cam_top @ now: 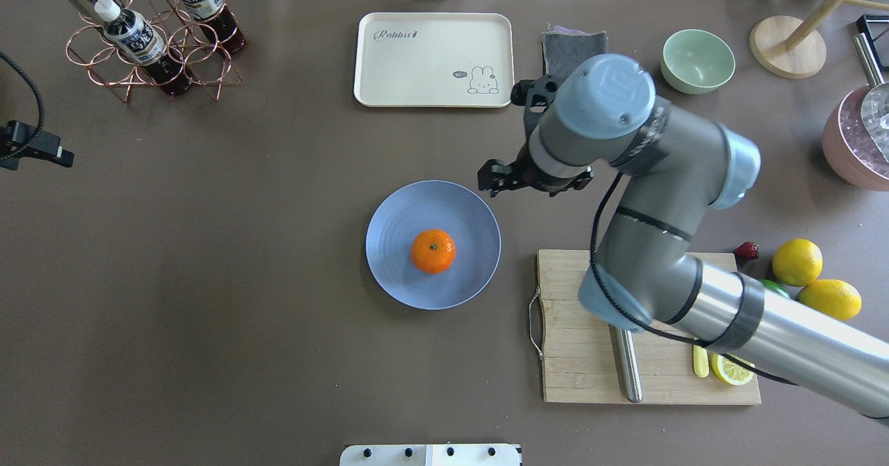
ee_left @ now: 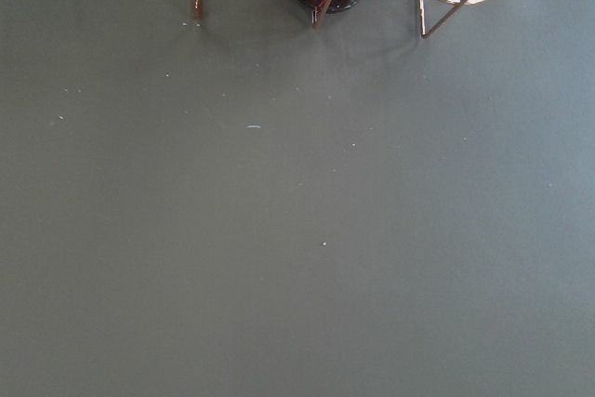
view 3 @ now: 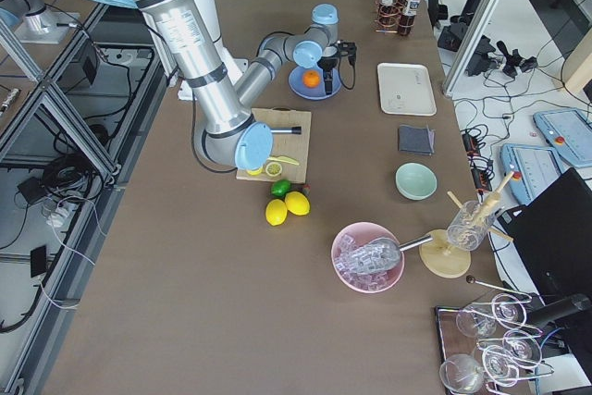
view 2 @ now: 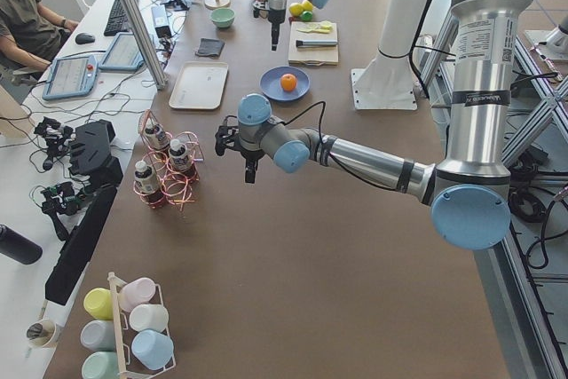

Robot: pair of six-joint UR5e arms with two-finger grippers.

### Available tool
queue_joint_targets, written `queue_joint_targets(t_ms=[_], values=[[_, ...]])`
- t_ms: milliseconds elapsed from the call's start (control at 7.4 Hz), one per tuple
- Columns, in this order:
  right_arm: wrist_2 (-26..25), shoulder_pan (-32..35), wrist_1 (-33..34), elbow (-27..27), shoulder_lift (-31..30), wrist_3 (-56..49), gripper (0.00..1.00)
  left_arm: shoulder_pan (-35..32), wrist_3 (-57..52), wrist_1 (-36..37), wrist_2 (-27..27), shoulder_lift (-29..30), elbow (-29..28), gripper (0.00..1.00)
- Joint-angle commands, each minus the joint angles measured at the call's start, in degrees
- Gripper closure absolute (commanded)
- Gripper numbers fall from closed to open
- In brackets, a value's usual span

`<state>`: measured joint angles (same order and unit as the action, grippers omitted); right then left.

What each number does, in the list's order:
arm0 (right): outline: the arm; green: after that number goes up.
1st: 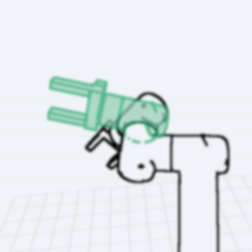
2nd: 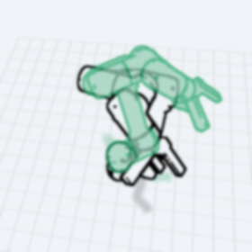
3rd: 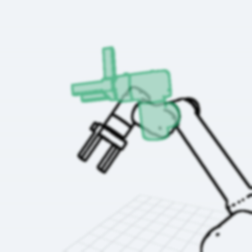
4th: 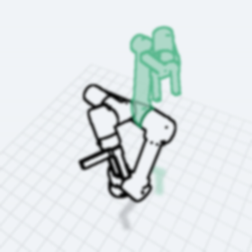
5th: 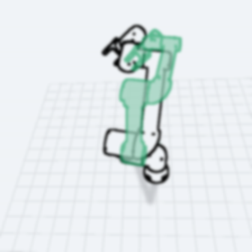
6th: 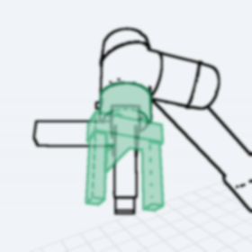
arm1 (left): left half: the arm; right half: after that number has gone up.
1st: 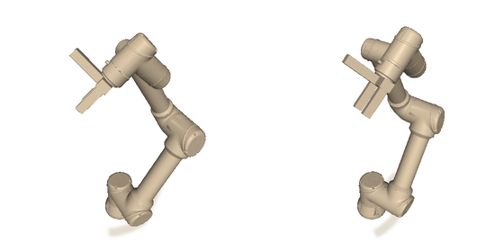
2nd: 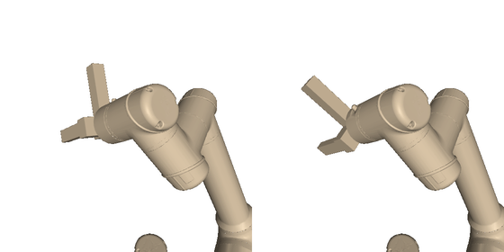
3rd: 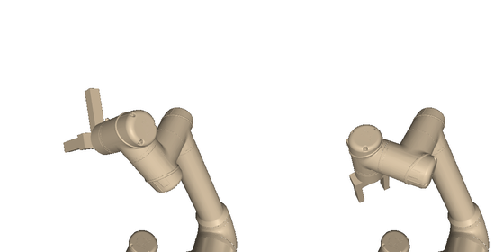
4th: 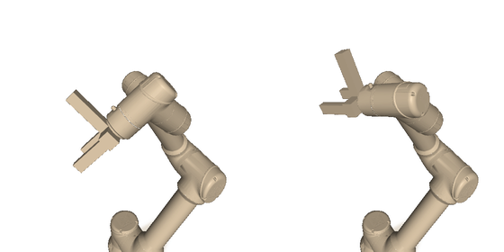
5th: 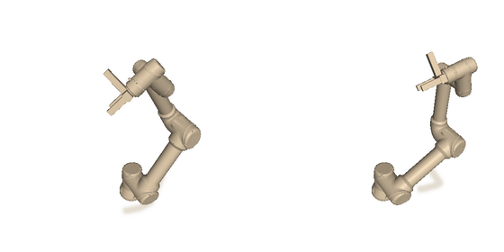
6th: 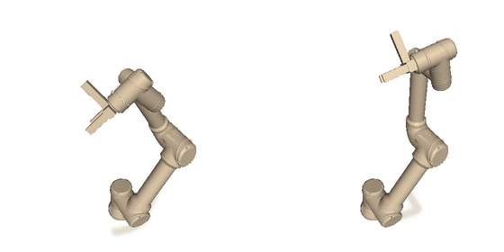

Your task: Pick orange to plate

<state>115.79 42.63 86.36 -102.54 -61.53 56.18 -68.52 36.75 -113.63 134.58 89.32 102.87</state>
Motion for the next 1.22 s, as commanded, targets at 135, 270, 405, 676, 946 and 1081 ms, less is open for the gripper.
queue_joint_targets(t_ms=[135,270,405,676,946,1081], values=[[16.6,27.9,4.0,2.7,-15.8,-42.3,0.00,-5.4,-15.2,6.4,1.0,-4.6,-0.5,0.03],[17.4,33.5,8.7,5.1,-17.4,-55.7,0.00,-6.9,-18.4,7.5,1.1,-5.9,-0.5,0.03],[17.5,38.4,10.7,8.4,-18.4,-65.7,0.00,-10.0,-24.8,7.7,1.2,-8.1,-1.3,0.03],[17.5,45.1,10.8,16.4,-19.1,-75.6,0.00,-15.2,-33.2,15.1,1.5,-8.0,-1.7,0.03],[17.2,48.8,10.2,19.6,-20.7,-78.3,0.00,-18.8,-36.6,19.2,1.4,-7.2,-2.0,0.02],[17.3,49.4,10.1,19.0,-22.0,-78.2,0.00,-18.8,-36.7,19.4,1.5,-6.8,-1.9,0.02]])
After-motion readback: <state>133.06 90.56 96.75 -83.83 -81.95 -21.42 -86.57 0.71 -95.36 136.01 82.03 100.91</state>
